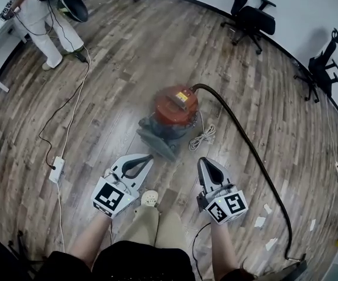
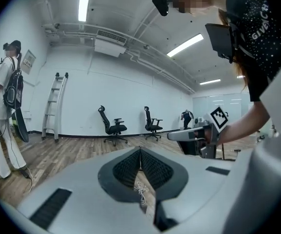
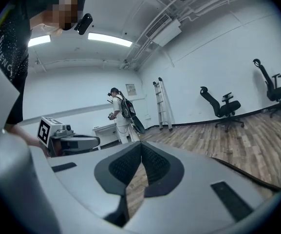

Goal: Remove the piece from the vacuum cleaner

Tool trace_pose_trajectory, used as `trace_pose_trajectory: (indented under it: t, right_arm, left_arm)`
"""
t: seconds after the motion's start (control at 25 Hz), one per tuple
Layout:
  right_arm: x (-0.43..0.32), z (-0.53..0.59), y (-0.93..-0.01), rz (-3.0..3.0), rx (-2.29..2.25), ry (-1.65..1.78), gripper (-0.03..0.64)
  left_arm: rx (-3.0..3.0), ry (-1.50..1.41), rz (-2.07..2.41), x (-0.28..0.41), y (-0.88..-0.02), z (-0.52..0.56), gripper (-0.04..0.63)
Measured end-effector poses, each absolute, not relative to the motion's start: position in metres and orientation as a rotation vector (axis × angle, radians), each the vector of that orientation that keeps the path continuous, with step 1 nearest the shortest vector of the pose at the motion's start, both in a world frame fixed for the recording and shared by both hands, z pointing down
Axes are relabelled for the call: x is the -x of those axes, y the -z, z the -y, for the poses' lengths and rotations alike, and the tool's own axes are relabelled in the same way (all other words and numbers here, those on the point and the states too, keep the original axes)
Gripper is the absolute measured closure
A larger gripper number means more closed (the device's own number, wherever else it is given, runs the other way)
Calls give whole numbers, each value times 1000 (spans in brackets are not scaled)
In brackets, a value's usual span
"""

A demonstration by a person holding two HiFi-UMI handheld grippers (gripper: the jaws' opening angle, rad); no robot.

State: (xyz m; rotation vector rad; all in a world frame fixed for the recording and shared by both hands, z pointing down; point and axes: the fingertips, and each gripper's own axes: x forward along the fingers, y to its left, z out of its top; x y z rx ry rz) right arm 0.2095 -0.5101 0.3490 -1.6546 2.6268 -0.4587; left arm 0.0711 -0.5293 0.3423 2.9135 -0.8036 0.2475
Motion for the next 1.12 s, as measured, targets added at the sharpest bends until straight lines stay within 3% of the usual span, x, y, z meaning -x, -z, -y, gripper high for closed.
trace_pose_trajectory:
  t: [0.64, 0.8, 0.84, 0.92, 0.96, 1.0, 1.12]
  right_arm:
    - [-228, 537, -652, -2668, 1348, 283, 601]
    - [-218, 537, -698, -2716, 1264, 267, 494]
    - [-215, 538, -706, -2731, 1256, 261, 465]
    - [-211, 544, -718, -2749, 1257, 247, 413]
    - [-209, 549, -722, -2754, 1266, 237, 392]
    - [-206, 554, -725, -2758, 1284, 222, 390]
    - [-200, 565, -730, -2779, 1359, 145, 390]
  left_arm:
    - [-2940, -133, 864, -89, -676, 589, 586]
    - [-2959, -6, 942, -76, -709, 599, 584]
    - [-2966, 26, 972, -70, -708, 605, 533]
    - [-2989, 35, 1059, -52, -705, 626, 337]
    - [-3000, 0, 1118, -41, -706, 641, 291]
    - [-3005, -57, 1174, -30, -709, 658, 254]
    - [-3025, -240, 1219, -13, -724, 705, 245]
